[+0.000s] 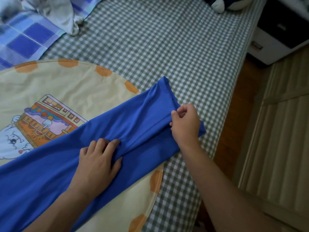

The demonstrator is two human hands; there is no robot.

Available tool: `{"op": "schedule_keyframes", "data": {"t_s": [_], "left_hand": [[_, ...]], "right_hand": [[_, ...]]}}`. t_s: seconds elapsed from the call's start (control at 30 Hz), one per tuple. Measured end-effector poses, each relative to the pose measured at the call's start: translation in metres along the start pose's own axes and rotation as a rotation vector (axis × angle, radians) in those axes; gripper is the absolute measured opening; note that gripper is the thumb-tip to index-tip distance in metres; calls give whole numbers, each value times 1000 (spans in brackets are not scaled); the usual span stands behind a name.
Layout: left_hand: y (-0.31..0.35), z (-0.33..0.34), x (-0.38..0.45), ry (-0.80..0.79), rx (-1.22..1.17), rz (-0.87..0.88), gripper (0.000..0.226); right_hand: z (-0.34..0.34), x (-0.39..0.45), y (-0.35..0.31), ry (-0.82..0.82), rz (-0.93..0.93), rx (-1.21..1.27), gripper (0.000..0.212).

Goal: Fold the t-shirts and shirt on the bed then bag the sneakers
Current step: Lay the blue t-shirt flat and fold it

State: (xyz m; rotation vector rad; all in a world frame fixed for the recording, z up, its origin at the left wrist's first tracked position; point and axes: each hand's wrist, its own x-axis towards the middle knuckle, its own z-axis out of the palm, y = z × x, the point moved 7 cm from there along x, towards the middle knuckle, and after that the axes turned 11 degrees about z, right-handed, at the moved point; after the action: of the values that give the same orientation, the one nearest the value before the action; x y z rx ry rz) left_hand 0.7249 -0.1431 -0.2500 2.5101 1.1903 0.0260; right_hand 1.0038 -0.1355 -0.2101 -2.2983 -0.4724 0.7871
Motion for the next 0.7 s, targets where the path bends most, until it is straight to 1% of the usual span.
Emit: {"op": "schedule_keyframes", "data": {"t_s": [0.07, 0.13, 0.23, 0.27, 0.33, 0.4, 0.43, 0.47, 0.53, 0.6, 0.63, 0.7], "left_hand": [[3, -4, -1, -20, 31, 17, 61], [7, -7, 1, -16, 48, 51, 62], [14, -12, 6, 16, 35, 98, 59], [17, -15, 9, 21, 23, 113, 58], [25, -19, 20, 31, -5, 161, 56], [35, -20, 40, 29, -32, 212, 55], [39, -18, 51, 8, -32, 222, 56], [41, -14, 61, -32, -22, 222, 59], [44, -6, 77, -99, 31, 228, 64], [50, -3, 79, -110, 107, 256, 66], [54, -5, 73, -88, 125, 277, 65], [62, -13, 47, 21, 148, 320, 50]], "right_hand": [[-18, -20, -6, 131, -145, -5, 28], [-23, -27, 4, 151, -154, -43, 28], [-14, -15, 33, 86, 19, -191, 18], [-14, -9, 40, 81, 72, -176, 19], [-16, -1, 44, 62, 146, -61, 22], [-12, 3, 45, -7, 213, 47, 24], [-9, 5, 46, -31, 228, 57, 23], [-9, 7, 45, -24, 208, 30, 21], [-14, 9, 39, 40, 113, -79, 18], [-17, 9, 38, 65, 20, -187, 15], [-16, 8, 38, 63, -22, -229, 14], [-13, 8, 38, 52, -74, -271, 11]]}}
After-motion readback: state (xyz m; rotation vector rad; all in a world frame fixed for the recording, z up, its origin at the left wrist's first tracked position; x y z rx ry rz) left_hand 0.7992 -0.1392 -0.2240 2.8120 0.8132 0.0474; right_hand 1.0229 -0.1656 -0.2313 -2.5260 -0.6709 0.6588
